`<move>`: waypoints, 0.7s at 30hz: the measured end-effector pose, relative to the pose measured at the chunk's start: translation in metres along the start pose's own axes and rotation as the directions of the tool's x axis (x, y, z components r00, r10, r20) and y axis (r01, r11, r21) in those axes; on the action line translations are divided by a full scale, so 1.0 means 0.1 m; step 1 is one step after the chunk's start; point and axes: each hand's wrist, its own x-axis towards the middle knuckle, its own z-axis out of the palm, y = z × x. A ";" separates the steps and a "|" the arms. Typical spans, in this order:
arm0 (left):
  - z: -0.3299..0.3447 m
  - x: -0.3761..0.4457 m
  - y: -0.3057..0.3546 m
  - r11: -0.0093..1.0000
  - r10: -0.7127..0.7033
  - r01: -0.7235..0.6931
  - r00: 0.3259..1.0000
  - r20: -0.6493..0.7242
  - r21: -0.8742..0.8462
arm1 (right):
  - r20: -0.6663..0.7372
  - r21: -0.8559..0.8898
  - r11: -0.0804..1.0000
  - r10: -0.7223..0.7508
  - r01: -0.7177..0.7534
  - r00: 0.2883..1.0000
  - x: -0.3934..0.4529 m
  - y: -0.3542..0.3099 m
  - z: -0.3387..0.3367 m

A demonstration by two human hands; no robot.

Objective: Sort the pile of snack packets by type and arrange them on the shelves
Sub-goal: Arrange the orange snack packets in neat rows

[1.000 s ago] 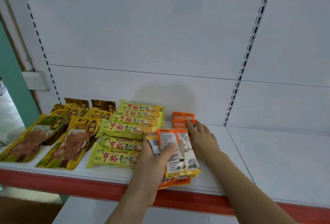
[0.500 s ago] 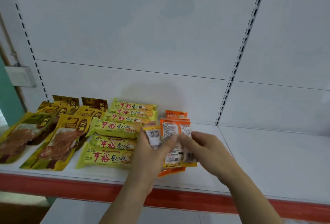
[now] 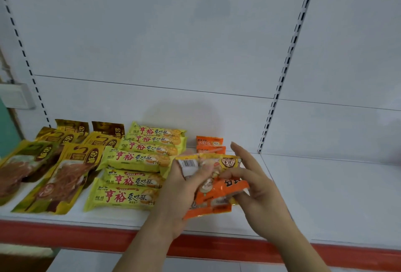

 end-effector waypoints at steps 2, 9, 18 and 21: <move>-0.03 0.01 -0.02 0.998 0.054 -0.052 0.998 -0.036 0.043 | -0.002 0.067 0.998 -0.007 0.007 1.000 -0.01 -0.06 0.00; -0.11 0.04 -0.04 0.965 0.207 -0.191 0.976 -0.073 0.178 | -0.017 0.179 0.955 0.245 -0.238 0.969 0.02 -0.23 0.10; -0.18 0.05 0.01 0.950 0.161 -0.120 0.979 -0.122 0.288 | 0.089 0.146 0.955 0.247 -0.258 0.965 0.15 -0.17 -0.29; -0.10 -0.04 0.11 0.972 0.103 -0.095 0.994 -0.023 0.217 | 0.284 -0.073 0.972 0.236 -0.225 0.929 0.23 -0.22 -0.37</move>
